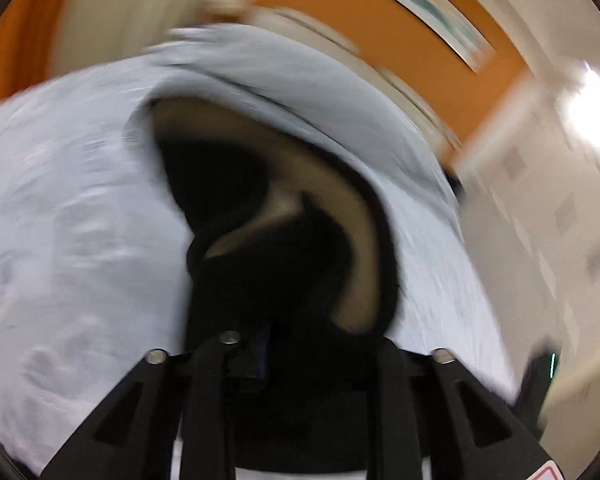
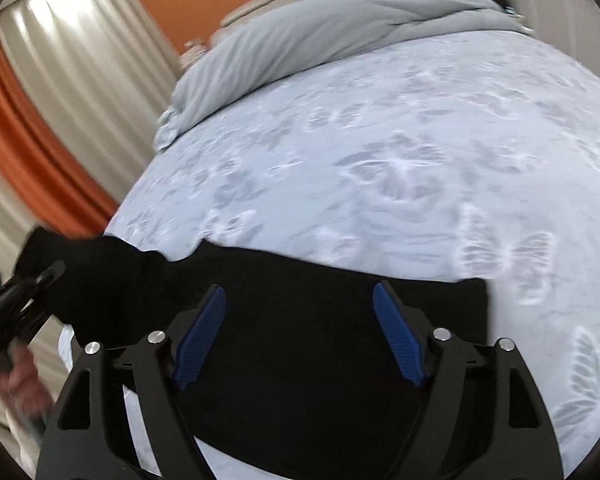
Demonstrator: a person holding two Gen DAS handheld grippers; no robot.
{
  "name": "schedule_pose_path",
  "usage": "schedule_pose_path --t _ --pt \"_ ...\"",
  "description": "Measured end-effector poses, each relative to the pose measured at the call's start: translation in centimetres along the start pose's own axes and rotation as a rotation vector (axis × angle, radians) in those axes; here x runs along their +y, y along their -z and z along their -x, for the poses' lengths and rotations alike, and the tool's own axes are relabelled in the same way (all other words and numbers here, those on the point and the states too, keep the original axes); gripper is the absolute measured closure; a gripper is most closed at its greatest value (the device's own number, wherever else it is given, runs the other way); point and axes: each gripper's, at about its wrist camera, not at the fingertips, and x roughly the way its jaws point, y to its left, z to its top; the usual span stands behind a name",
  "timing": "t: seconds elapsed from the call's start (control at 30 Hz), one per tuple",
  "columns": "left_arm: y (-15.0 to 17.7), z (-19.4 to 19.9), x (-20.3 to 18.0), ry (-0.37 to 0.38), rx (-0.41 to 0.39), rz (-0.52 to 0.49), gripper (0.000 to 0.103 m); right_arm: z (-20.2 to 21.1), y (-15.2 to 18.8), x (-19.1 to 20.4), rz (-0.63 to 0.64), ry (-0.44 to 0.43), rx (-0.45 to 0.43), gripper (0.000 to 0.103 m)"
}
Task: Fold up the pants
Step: 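Fold the pants over again with the right tool while the left tool holds the stack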
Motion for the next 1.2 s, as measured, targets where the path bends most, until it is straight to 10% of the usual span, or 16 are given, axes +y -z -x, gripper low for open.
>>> schedule_pose_path --t 0.13,0.23,0.37,0.57,0.73,0.9,1.07,1.2 --pt "5.7 -6.5 -6.5 -0.044 0.223 -0.276 0.059 -0.8 0.2 -2.2 -0.047 0.005 0.071 0.027" --pt "7.2 -7.5 -5.7 -0.010 0.320 -0.230 0.038 -1.4 0.7 -2.7 -0.074 -0.062 0.133 0.021" --pt "5.9 -5.8 -1.9 0.048 0.292 -0.085 0.016 -3.3 1.8 -1.8 -0.100 -0.198 0.237 0.021" --pt "7.6 -1.6 -1.7 0.134 0.303 -0.146 0.016 -6.3 3.0 1.0 -0.136 -0.336 0.345 0.021" --pt "7.1 0.2 0.1 -0.014 0.199 -0.186 0.016 -8.4 3.4 3.6 -0.085 -0.336 0.340 0.021" --pt "5.0 1.8 3.1 -0.148 0.088 -0.129 0.016 -9.2 3.2 6.4 0.035 -0.307 0.307 0.087" --pt "3.0 2.6 4.8 -0.223 0.024 -0.047 0.016 0.0 0.0 9.0 0.233 -0.355 0.052 0.088" --pt "2.7 1.6 4.0 -0.287 0.011 -0.066 0.016 -4.3 1.9 4.0 0.125 -0.180 0.213 0.087"
